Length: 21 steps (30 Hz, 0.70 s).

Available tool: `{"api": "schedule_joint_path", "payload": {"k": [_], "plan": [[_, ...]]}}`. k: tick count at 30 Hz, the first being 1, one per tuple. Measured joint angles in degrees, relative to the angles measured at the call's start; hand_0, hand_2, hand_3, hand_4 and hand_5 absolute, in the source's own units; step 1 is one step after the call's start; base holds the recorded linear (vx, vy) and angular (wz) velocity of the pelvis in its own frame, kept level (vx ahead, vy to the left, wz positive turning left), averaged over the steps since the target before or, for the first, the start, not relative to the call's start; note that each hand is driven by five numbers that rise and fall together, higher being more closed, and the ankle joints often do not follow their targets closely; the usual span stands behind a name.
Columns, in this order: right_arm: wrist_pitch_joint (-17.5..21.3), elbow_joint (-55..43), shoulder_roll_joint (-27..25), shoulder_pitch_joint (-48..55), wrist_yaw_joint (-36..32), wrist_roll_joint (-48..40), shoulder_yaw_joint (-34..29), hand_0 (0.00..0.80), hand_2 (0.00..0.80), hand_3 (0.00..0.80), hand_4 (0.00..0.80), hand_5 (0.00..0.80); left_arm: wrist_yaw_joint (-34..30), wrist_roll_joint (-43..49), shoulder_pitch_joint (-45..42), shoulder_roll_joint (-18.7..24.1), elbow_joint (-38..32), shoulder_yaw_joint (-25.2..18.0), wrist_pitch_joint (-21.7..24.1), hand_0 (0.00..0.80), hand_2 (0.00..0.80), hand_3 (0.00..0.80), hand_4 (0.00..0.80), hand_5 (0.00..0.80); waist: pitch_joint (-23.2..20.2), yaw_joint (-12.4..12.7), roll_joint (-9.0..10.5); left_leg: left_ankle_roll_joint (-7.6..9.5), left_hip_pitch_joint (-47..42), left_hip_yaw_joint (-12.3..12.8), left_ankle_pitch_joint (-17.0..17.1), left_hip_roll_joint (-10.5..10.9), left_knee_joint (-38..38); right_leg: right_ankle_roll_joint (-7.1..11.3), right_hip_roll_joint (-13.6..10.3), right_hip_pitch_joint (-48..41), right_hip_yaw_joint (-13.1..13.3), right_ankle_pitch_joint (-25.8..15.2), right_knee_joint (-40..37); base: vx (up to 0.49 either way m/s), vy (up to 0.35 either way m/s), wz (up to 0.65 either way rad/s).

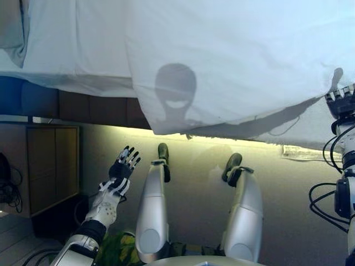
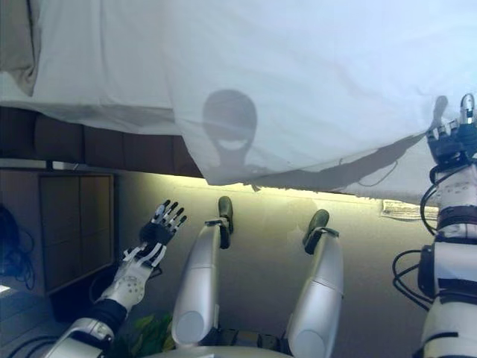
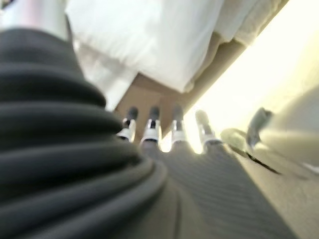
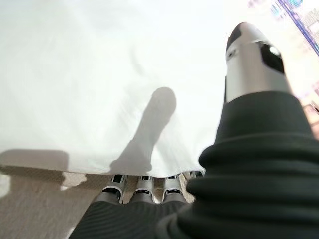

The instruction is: Make the bed neatly

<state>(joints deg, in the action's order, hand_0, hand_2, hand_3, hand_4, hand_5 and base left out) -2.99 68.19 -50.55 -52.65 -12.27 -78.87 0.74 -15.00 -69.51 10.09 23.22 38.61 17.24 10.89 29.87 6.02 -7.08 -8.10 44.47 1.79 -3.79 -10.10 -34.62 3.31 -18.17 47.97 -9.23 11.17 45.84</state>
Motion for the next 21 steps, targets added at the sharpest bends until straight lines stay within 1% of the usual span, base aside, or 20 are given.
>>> {"api": "schedule_joint_path", "payload": {"k": [6, 7, 8, 9, 12, 16, 21], "plan": [[-0.7, 0.0, -0.1, -1.5, -0.1, 1.3, 0.5, 0.000, 0.000, 0.000, 0.000, 0.000, -1.9, 0.0, -2.1, 0.1, 0.0, 0.0, 0.0, 0.000, 0.000, 0.000, 0.000, 0.000, 0.0, 0.5, -0.11, 0.12, 0.1, -0.3, 0.1, 0.0, -0.2, -0.23, 0.0, 0.3, 0.1, 0.1, 0.7, 0.000, 0.000, 0.00], [-0.7, 0.0, -0.1, -1.5, -0.1, 1.9, 0.5, 0.125, 0.125, 0.125, 0.125, 0.125, -2.1, 0.0, -2.4, 0.1, 0.0, 0.0, 0.0, 0.000, 0.000, 0.000, 0.000, 0.000, 0.0, 0.5, -0.11, 0.15, 0.1, -0.3, 0.1, 0.0, -0.1, -0.24, 0.1, 0.3, 0.1, 0.1, 0.7, 0.000, 0.000, 0.00], [-0.7, 0.0, -0.1, -1.5, -0.1, 2.1, 0.5, 0.568, 0.568, 0.568, 0.568, 0.568, -2.4, 0.0, -2.8, 0.1, 0.0, 0.0, 0.0, 0.000, 0.000, 0.000, 0.000, 0.000, 0.0, 0.6, -0.11, 0.16, 0.1, -0.3, 0.1, 0.0, -0.1, -0.24, 0.1, 0.3, 0.1, 0.1, 0.7, 0.000, 0.000, 0.00], [-0.6, 0.0, -0.1, -1.5, 0.0, 2.5, 0.5, 0.800, 0.800, 0.800, 0.800, 0.800, -2.6, 0.0, -3.1, 0.1, 0.0, 0.0, 0.0, 0.000, 0.000, 0.000, 0.000, 0.000, 0.0, 0.6, -0.11, 0.16, 0.1, -0.3, 0.1, 0.0, -0.1, -0.24, 0.1, 0.3, 0.1, 0.1, 0.6, -0.003, 0.037, 0.00], [-0.1, 0.0, -0.1, -1.4, 0.0, 4.1, 0.5, 0.800, 0.800, 0.800, 0.800, 0.800, -3.3, 0.0, -3.9, 0.1, 0.0, 0.0, 0.0, 0.000, 0.000, 0.000, 0.000, 0.000, 0.0, 0.7, -0.10, 0.16, -0.4, -0.2, 0.1, 0.0, 0.2, -0.19, 0.1, -0.1, 0.1, 0.0, 0.3, 0.000, 0.054, -0.01], [-0.1, 0.0, -0.1, -0.7, -1.1, 7.2, 0.5, 0.800, 0.800, 0.800, 0.800, 0.800, -4.2, 0.1, -4.0, 0.0, -0.1, 0.0, 0.0, 0.000, 0.000, 0.000, 0.000, 0.000, 0.0, 1.0, -0.10, 0.15, -3.6, 0.0, 0.1, 0.2, 1.7, 0.32, 0.1, -3.0, 0.1, -0.3, -1.0, 0.002, 0.065, -0.03], [-1.2, 0.0, 0.0, 0.3, -3.6, 9.8, 1.4, 0.800, 0.800, 0.800, 0.800, 0.800, -4.3, 0.1, -3.9, 0.0, -0.5, 0.0, 0.0, 0.000, 0.000, 0.000, 0.000, 0.000, 0.0, 1.0, -0.09, 0.45, -8.5, 0.3, 0.4, 0.1, 4.6, 0.83, 0.8, -8.3, -0.6, -1.3, -4.7, 0.005, 0.051, -0.05]]}}
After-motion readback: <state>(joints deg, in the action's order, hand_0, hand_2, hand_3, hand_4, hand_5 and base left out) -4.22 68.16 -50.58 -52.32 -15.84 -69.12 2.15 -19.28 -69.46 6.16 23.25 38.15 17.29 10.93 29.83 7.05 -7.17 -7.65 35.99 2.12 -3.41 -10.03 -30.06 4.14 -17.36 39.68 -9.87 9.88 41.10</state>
